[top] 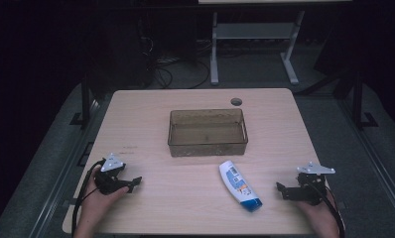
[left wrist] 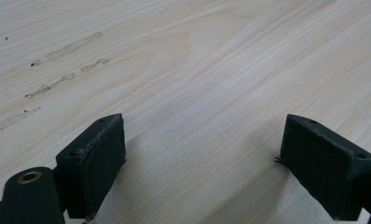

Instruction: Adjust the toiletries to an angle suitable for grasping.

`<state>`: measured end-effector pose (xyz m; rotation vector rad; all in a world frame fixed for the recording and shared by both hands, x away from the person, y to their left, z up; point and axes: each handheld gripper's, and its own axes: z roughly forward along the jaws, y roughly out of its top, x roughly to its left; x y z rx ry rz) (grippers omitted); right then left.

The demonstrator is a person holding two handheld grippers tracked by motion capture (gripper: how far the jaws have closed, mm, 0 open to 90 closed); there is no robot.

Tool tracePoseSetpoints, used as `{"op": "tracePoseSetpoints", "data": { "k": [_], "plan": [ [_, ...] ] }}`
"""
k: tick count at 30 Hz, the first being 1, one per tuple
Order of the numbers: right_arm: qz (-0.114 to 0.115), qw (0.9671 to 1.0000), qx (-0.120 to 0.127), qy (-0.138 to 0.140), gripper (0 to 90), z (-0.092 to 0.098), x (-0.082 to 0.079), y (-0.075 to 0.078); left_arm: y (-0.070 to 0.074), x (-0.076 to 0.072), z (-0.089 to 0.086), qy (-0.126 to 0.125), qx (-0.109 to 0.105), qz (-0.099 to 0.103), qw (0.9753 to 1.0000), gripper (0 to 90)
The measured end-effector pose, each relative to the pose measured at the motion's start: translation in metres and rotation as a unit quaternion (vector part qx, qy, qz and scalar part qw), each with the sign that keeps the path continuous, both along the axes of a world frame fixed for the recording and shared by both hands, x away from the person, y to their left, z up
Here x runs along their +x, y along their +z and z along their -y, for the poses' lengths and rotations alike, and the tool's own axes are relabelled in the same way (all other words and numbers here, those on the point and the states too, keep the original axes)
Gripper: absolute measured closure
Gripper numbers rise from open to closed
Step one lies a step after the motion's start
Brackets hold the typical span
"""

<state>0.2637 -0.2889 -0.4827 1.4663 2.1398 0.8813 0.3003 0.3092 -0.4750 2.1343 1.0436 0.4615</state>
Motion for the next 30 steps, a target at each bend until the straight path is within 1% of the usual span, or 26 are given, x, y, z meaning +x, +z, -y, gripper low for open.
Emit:
{"op": "tracePoseSetpoints", "data": {
  "k": [2,4,7,8,9,10,12,15,17,21,23,24,28,30],
  "plan": [
    [-0.006,1.0000,-0.001,0.001,0.9,-0.001,0.000,0.001,0.000,0.000,0.001,0.001,-0.001,0.000,1.0000,12.6],
    [-0.007,1.0000,0.000,-0.001,6.9,-0.001,-0.002,0.003,0.000,-0.002,0.002,0.002,0.000,0.000,1.0000,12.6],
    [-0.015,0.9998,0.013,0.003,14.4,-0.001,-0.004,0.007,0.000,-0.003,0.003,0.001,-0.001,-0.001,1.0000,12.6],
    [-0.017,0.9997,0.015,0.004,14.7,-0.002,-0.004,0.008,0.000,-0.003,0.003,0.001,-0.001,-0.001,1.0000,12.6],
    [-0.021,0.9996,0.018,0.005,17.1,-0.002,-0.004,0.009,0.000,-0.003,0.003,0.000,-0.001,-0.001,1.0000,12.6],
    [-0.022,0.9994,0.024,0.010,21.7,-0.003,-0.004,0.010,0.000,-0.003,0.003,0.000,-0.001,-0.001,1.0000,12.6],
    [-0.018,0.9993,0.029,0.018,26.8,-0.005,-0.005,0.014,0.000,-0.003,0.003,0.000,-0.001,-0.001,1.0000,12.6],
    [-0.012,0.9985,0.047,0.025,36.4,-0.006,-0.007,0.020,0.000,-0.003,0.003,0.000,-0.001,-0.001,1.0000,12.7],
    [-0.009,0.9982,0.053,0.028,42.0,-0.006,-0.009,0.023,0.000,-0.003,0.002,0.000,-0.001,0.000,1.0000,12.7],
    [-0.001,0.9969,0.063,0.046,54.2,-0.009,-0.012,0.029,0.000,-0.004,0.002,-0.001,-0.001,-0.001,1.0000,12.8],
    [0.003,0.9959,0.071,0.055,61.7,-0.010,-0.014,0.032,0.000,-0.006,0.002,-0.002,-0.001,-0.001,1.0000,12.9],
    [0.002,0.9953,0.076,0.060,65.9,-0.012,-0.015,0.034,0.000,-0.006,0.001,-0.003,-0.002,0.000,1.0000,13.0],
    [0.008,0.9932,0.087,0.076,82.8,-0.016,-0.017,0.037,0.000,-0.006,0.001,-0.003,-0.001,0.000,1.0000,13.0],
    [0.007,0.9921,0.092,0.086,88.7,-0.018,-0.018,0.039,0.000,-0.006,0.001,-0.003,-0.002,0.000,1.0000,13.1]
  ]
}}
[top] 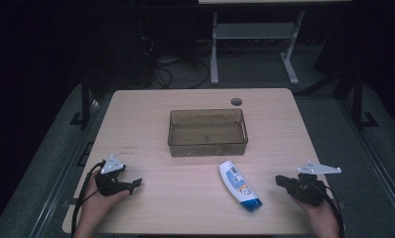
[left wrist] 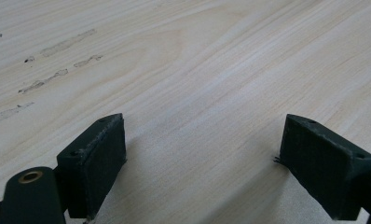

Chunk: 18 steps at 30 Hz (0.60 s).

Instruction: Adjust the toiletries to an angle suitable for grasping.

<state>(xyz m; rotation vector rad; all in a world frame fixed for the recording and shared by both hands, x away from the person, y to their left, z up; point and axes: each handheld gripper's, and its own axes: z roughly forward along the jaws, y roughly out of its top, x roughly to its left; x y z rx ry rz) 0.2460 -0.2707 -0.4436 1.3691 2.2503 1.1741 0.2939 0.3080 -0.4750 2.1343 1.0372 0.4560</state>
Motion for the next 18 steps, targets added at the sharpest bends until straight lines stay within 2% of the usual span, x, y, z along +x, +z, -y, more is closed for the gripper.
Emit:
{"op": "tracePoseSetpoints", "data": {
  "k": [7,18],
  "plan": [
    [0.002,0.9997,0.014,0.021,90.0,-0.005,-0.001,0.003,0.000,-0.001,0.000,0.003,0.000,0.000,1.0000,13.3],
    [0.003,0.9972,0.029,0.069,90.0,-0.027,-0.002,0.004,0.000,-0.001,0.001,0.006,0.000,0.000,1.0000,13.3]
  ]
}}
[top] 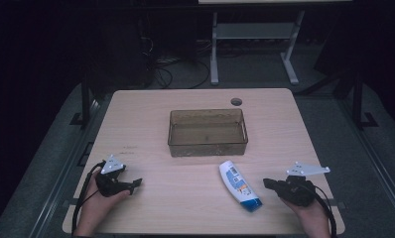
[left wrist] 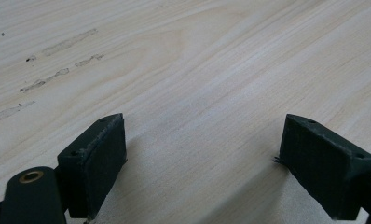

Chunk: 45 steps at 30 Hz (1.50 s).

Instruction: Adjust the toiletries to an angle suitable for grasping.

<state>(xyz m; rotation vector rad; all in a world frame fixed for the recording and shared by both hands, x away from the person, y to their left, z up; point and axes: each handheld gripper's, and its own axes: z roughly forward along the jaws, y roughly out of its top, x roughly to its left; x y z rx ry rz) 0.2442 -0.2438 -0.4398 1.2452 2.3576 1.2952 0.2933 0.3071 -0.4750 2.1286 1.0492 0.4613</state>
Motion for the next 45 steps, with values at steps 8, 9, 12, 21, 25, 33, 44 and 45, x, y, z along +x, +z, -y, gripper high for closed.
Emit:
{"op": "tracePoseSetpoints", "data": {
  "k": [8,9,12,21,25,33,44,45],
  "plan": [
    [0.004,0.9997,0.004,0.024,90.0,-0.014,-0.007,0.004,0.000,0.000,0.000,0.000,0.000,0.000,1.0000,13.3],
    [0.006,0.9996,0.005,0.028,89.9,-0.016,-0.008,0.005,0.000,0.000,0.000,0.001,0.000,0.000,1.0000,13.3],
    [0.008,0.9993,0.008,0.037,89.9,-0.022,-0.009,0.006,0.000,0.000,0.000,0.000,0.000,0.000,1.0000,13.3],
    [0.006,0.9982,0.010,0.059,89.9,-0.035,-0.012,0.004,0.000,0.000,0.000,0.000,0.000,0.000,1.0000,13.3],
    [0.004,0.9976,0.007,0.069,89.9,-0.040,-0.013,0.004,0.000,0.000,0.000,0.000,0.000,0.000,1.0000,13.3],
    [0.000,0.9959,-0.003,0.090,89.9,-0.052,-0.016,0.000,0.000,0.000,0.000,0.000,0.000,0.000,1.0000,13.3],
    [-0.011,0.9938,-0.014,0.110,89.9,-0.063,-0.017,-0.006,0.000,0.000,0.000,0.000,0.000,0.000,1.0000,13.3],
    [-0.013,0.9937,-0.014,0.110,89.9,-0.064,-0.017,-0.007,0.000,0.000,0.000,0.000,0.000,0.000,1.0000,13.3]
  ]
}}
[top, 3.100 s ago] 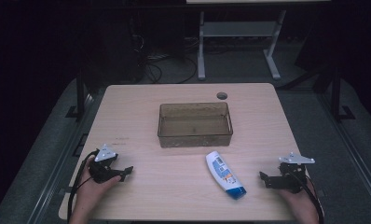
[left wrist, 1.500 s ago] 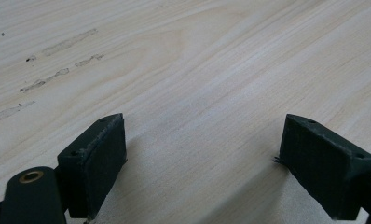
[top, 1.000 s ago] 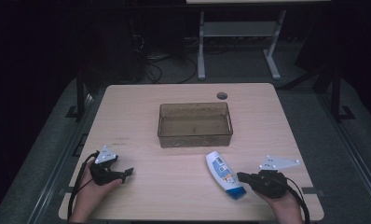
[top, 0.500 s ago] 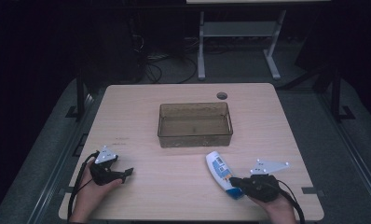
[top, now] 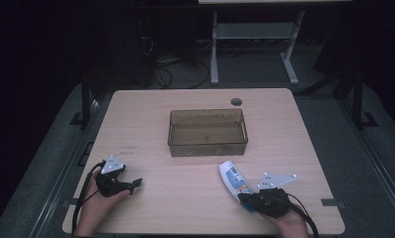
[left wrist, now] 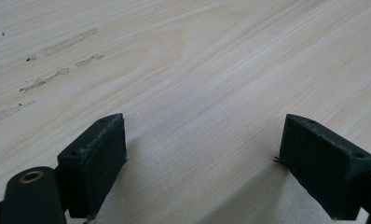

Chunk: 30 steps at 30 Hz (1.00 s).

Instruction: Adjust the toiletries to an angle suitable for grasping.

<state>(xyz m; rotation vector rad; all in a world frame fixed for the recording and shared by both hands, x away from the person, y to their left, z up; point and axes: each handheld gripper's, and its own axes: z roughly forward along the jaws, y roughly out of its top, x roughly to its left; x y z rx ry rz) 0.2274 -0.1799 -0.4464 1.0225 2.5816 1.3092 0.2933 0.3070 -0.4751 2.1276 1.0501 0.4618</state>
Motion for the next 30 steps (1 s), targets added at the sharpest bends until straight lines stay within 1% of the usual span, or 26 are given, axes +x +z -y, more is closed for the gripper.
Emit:
{"op": "tracePoseSetpoints", "data": {
  "k": [10,13,18,30],
  "plan": [
    [-0.008,0.9999,-0.011,0.005,89.9,-0.0021,0.0010,-0.0042,0.0000,0.0000,0.0000,0.000,0.000,0.000,1.0000,13.3],
    [-0.007,0.9999,-0.013,0.005,90.0,-0.0020,0.0011,-0.0044,0.0000,0.0000,-0.0001,0.000,0.000,0.000,1.0000,13.3],
    [-0.011,0.9998,-0.019,0.000,89.9,-0.0009,0.0016,-0.0052,0.0000,0.0000,0.0000,0.000,0.000,0.000,1.0000,13.3],
    [-0.007,0.9995,-0.028,-0.011,90.0,0.0062,0.0037,-0.0061,0.0000,0.0000,0.0000,0.000,0.000,0.000,1.0000,13.3]
  ]
}}
